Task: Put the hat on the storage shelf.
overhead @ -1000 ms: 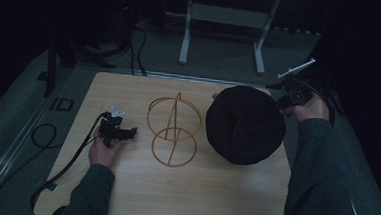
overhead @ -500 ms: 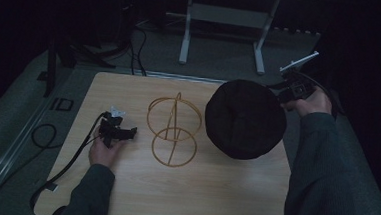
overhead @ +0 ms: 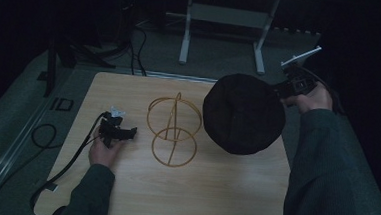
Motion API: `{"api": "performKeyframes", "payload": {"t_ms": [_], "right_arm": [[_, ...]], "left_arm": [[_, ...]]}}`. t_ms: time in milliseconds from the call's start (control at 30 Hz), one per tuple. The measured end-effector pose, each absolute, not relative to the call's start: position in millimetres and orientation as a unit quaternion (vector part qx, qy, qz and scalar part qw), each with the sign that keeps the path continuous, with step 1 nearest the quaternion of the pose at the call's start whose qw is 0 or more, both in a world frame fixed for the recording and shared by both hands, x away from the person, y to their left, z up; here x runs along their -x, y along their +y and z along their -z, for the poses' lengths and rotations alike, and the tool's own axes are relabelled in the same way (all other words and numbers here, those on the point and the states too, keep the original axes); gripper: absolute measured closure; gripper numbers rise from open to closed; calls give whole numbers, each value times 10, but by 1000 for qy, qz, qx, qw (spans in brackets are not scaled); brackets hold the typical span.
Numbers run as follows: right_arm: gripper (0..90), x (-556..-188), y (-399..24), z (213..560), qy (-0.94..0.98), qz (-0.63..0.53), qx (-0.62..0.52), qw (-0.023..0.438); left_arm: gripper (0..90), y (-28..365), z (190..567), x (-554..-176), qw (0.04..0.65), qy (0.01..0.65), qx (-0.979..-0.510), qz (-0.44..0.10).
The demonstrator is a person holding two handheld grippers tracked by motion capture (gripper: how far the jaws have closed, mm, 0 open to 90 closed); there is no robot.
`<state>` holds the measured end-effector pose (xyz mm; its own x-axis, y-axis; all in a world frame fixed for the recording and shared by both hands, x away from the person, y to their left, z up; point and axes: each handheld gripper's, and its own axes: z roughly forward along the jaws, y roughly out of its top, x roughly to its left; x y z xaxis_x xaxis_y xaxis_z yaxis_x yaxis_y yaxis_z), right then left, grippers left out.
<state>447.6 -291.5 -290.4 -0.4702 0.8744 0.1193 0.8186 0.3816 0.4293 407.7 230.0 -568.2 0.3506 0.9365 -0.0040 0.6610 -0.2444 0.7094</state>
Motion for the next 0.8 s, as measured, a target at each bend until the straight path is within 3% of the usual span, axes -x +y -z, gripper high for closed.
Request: {"api": "performKeyframes", "payload": {"t_ms": [800], "right_arm": [[791, -4467, -2659, 2676, 838, -232, -490, 57]], "left_arm": [[141, 2300, 5682, -4077, 317, 527, -758, -217]]}}
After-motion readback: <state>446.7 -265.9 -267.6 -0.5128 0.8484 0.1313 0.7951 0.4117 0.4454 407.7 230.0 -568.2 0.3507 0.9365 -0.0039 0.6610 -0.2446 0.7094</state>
